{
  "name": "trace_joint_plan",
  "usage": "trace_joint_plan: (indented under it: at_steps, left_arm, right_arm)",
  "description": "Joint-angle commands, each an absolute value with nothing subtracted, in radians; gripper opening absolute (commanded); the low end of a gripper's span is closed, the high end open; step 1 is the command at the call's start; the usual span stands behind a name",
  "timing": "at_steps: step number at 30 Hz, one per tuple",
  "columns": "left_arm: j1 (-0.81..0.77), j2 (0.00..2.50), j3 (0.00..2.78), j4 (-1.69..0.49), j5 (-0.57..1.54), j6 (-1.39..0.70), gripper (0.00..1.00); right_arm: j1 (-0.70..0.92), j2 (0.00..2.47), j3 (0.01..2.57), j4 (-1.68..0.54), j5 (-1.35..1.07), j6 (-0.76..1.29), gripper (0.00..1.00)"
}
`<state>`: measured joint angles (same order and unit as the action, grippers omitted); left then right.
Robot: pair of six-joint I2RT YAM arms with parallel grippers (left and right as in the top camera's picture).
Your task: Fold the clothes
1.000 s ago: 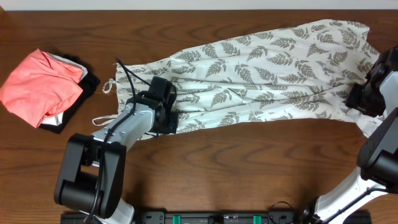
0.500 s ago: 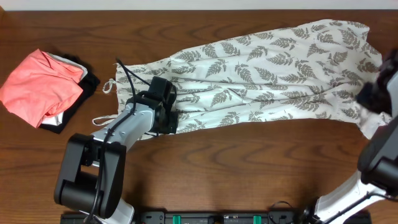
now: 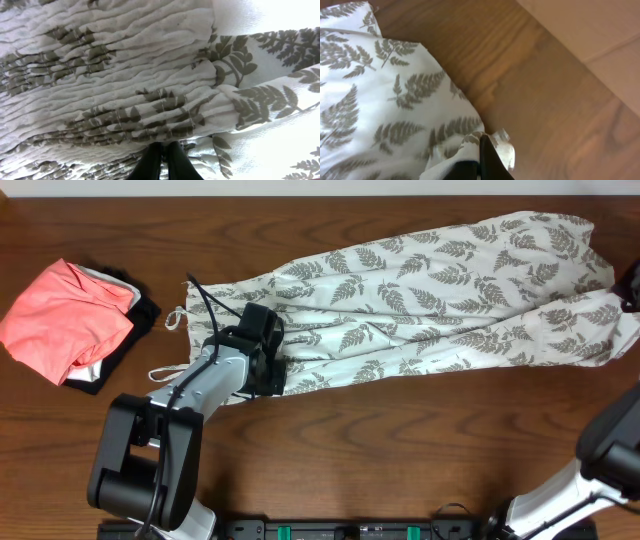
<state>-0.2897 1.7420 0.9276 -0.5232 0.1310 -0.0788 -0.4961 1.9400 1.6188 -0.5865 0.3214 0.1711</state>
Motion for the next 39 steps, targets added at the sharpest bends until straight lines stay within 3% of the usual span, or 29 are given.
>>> trace_joint_plan:
  at_steps: [1, 14, 25, 26, 28, 30, 31, 32, 33, 34, 39]
  left_arm:
    - [-0.282, 1.816, 0.868, -0.564, 0.097, -0.084, 0.08]
    - [-0.282, 1.816, 0.868, -0.563, 0.097, -0.084, 0.08]
    - [-0.282, 1.816, 0.868, -0.564, 0.097, -0.085, 0.09]
    - [-0.282, 1.816, 0.868, -0.566, 0.097, -0.085, 0.09]
    - [-0.282, 1.816, 0.868, -0.568, 0.097, -0.084, 0.09]
    - [-0.282, 1.816, 0.868, -0.571, 0.097, -0.085, 0.09]
    - [-0.282, 1.816, 0.868, -0.572, 0.097, -0.085, 0.09]
    - [-0.282, 1.816, 0.868, -0.572, 0.097, -0.085, 0.09]
    - [-0.282, 1.816, 0.868, -0.574, 0.097, -0.085, 0.09]
    - [-0.282, 1.816, 0.868, -0.575, 0.097, -0.084, 0.09]
    - [-0.282, 1.816, 0.868, -0.574, 0.097, -0.084, 0.09]
  right_arm:
    - [-0.496, 2.013, 1.621, -0.542, 0.325, 0.090, 0.01]
    - [-0.496, 2.073, 1.621, -0.323, 0.321, 0.116, 0.01]
    - [-0.496, 2.181, 1.621, -0.289, 0.219, 0.171, 0.01]
    - [-0.496, 2.198, 1.621, -0.294, 0.218, 0.171, 0.04]
    - [-0.496, 2.223, 1.621, -0.308, 0.215, 0.171, 0.28]
    - [-0.496, 2.238, 1.621, -0.324, 0.207, 0.163, 0.37]
    - [-0.497, 2.238, 1.621, -0.334, 0.205, 0.154, 0.47]
    - [-0.498, 2.238, 1.621, -0.342, 0.206, 0.139, 0.64]
    - [-0.500, 2.234, 1.623, -0.352, 0.206, 0.121, 0.92]
    - [-0.502, 2.226, 1.626, -0.367, 0.206, 0.100, 0.99]
    - [-0.515, 2.132, 1.670, -0.495, 0.205, 0.073, 0.99]
